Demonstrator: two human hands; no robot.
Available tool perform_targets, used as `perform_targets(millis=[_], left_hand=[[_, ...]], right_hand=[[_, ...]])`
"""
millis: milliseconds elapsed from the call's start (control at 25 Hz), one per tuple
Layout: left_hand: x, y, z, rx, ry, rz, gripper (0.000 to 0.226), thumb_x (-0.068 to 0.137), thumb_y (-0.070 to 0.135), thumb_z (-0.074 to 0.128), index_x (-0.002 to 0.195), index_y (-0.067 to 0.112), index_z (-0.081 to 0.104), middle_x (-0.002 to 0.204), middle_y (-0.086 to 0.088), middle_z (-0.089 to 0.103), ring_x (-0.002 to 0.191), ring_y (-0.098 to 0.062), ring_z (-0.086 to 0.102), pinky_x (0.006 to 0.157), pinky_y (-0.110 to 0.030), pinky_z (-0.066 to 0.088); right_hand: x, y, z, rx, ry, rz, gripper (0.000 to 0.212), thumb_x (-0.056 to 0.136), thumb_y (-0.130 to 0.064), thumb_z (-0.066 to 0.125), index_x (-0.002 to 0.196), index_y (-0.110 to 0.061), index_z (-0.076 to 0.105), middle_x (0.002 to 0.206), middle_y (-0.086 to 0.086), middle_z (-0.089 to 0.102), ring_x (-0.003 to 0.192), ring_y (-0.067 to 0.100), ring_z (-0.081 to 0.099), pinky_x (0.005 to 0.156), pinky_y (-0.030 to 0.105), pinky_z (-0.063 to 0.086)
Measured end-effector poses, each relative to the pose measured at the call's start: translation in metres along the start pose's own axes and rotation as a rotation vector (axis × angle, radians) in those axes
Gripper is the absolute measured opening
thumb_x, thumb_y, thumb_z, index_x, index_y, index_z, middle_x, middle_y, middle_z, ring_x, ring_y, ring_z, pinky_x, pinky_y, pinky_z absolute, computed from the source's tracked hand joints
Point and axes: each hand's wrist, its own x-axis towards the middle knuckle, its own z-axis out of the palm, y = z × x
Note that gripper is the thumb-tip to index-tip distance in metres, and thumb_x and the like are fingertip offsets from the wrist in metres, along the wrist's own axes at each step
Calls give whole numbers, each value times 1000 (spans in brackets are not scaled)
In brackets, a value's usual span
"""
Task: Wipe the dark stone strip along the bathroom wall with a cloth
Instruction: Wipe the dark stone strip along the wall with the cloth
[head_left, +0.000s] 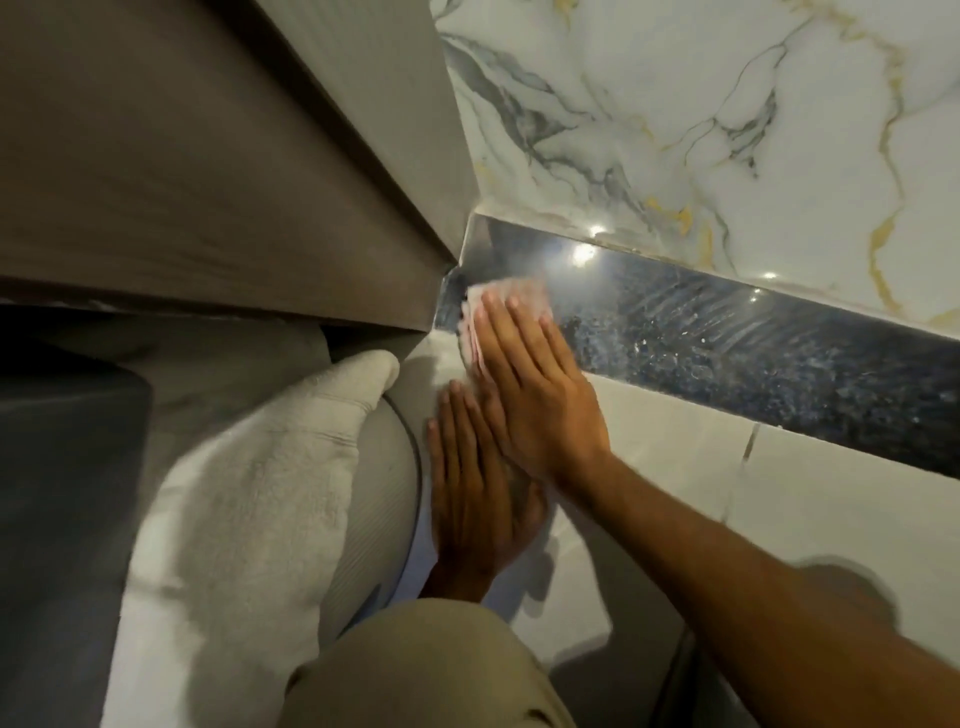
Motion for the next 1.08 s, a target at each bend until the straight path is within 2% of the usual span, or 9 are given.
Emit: perform_targets(millis=[120,200,280,480,640,720,840,960,1080], left_hand=[[-2,-3,-1,59,-27,18,88,113,62,27,174,0,14,182,-25,13,172,-38,12,140,-58,17],[-1,-10,5,141,-37,29,90,112,64,25,174,0,12,183,-24,11,172,-37,8,141,-55,8],[1,-10,7,114,-45,45,87,113,62,22,174,0,13,183,-23,14,172,-36,10,141,-54,3],[0,-5,-6,-19,-42,70,80,115,54,16,172,-2,25,181,-24,22,170,-39,20,139,-62,15],[4,-9,-6,23,-89,67,85,113,58,11,172,-1,25,182,-23,21,170,-39,18,140,-60,11],[6,-5,-6,33,-96,80,84,113,57,10,171,-2,28,181,-24,23,170,-40,20,139,-63,15],[3,1,-13,0,-70,77,83,113,54,13,167,-5,34,178,-26,28,166,-43,26,132,-71,28],[3,2,-14,17,-95,110,85,108,54,22,168,-6,30,179,-25,22,166,-40,25,132,-70,24],[5,-3,-9,34,-90,168,84,108,52,25,172,-3,22,181,-25,17,169,-39,17,138,-63,9]], right_hand=[[33,31,-9,-74,-20,-104,68,117,-38,30,177,-12,16,187,14,13,175,31,11,143,54,18],[87,39,-16,-95,86,44,70,115,-36,30,177,-7,14,186,18,13,175,33,12,143,54,18],[90,35,-13,-57,128,188,70,114,-33,36,175,-4,18,185,19,17,174,33,16,143,53,19],[-61,25,-4,17,-10,76,67,115,-34,36,176,-9,21,186,13,17,175,29,12,142,53,20],[33,37,-2,-39,125,92,70,112,-31,41,175,-7,23,185,16,21,174,29,17,143,51,18],[40,31,1,11,153,165,71,111,-31,43,175,-6,24,184,17,22,174,30,18,142,51,19],[-73,12,7,54,123,201,64,115,-33,41,172,-6,32,182,17,29,172,32,25,137,55,33],[-137,31,3,19,105,233,66,108,-27,49,169,-7,41,179,14,36,168,31,34,130,54,45],[-52,48,1,40,210,362,69,109,-27,47,173,-6,32,182,17,30,172,32,26,141,52,26]])
